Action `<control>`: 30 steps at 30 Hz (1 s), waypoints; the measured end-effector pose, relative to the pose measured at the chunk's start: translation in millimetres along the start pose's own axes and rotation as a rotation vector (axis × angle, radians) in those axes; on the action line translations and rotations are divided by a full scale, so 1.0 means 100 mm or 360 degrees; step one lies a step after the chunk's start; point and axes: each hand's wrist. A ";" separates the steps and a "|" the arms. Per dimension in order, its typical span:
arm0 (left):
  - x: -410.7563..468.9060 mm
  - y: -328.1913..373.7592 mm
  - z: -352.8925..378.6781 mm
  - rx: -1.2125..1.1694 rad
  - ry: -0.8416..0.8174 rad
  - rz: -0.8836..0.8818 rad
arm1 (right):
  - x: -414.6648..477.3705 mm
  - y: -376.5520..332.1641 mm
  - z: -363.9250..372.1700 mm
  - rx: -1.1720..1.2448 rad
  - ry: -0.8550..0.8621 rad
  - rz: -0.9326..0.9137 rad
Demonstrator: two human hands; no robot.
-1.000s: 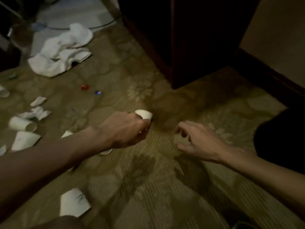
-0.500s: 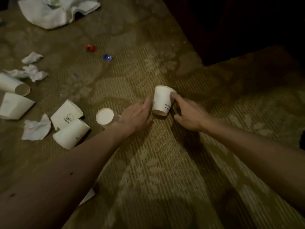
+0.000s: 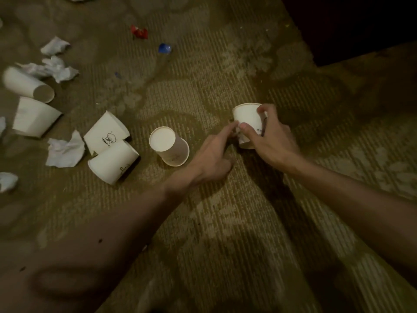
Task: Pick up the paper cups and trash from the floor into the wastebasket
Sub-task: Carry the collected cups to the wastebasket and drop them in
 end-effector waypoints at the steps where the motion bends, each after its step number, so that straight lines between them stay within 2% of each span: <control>1: -0.06 0.01 0.03 -0.0039 -0.0001 0.0018 | -0.02 0.00 0.02 -0.0008 0.0034 0.0022; 6: -0.39 0.00 0.07 -0.0311 0.0033 0.0006 | -0.16 -0.02 0.10 0.0023 0.0091 0.0085; 9: -0.68 -0.03 0.06 -0.0566 0.0193 -0.0056 | -0.26 -0.02 0.17 0.0011 0.0015 0.0107; 12: -1.02 -0.09 0.03 -0.0765 0.0487 0.0015 | -0.37 0.01 0.25 0.0006 -0.0079 0.0126; 15: -1.24 -0.18 -0.07 -0.0821 0.0920 0.0077 | -0.40 -0.01 0.26 -0.0038 -0.0133 0.0117; 17: -1.26 -0.27 -0.16 -0.0812 0.1234 0.0021 | -0.40 -0.05 0.26 -0.0050 -0.0139 0.0094; 19: -1.19 -0.36 -0.24 -0.0773 0.1373 -0.0072 | -0.41 -0.09 0.27 -0.0074 -0.0134 0.0079; 26: -0.75 -0.55 -0.34 -0.0700 0.1053 -0.0071 | -0.49 -0.16 0.30 -0.0117 -0.0124 0.0086; 30: -0.56 -0.57 -0.39 -0.0688 0.1012 -0.0097 | -0.53 -0.16 0.31 -0.0079 -0.0120 0.0118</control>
Point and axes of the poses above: each hand's wrist, its own x-axis towards the middle knuckle, its own z-axis out of the palm, y = z × x, and after that the axes turned 6 degrees about -x, right-handed
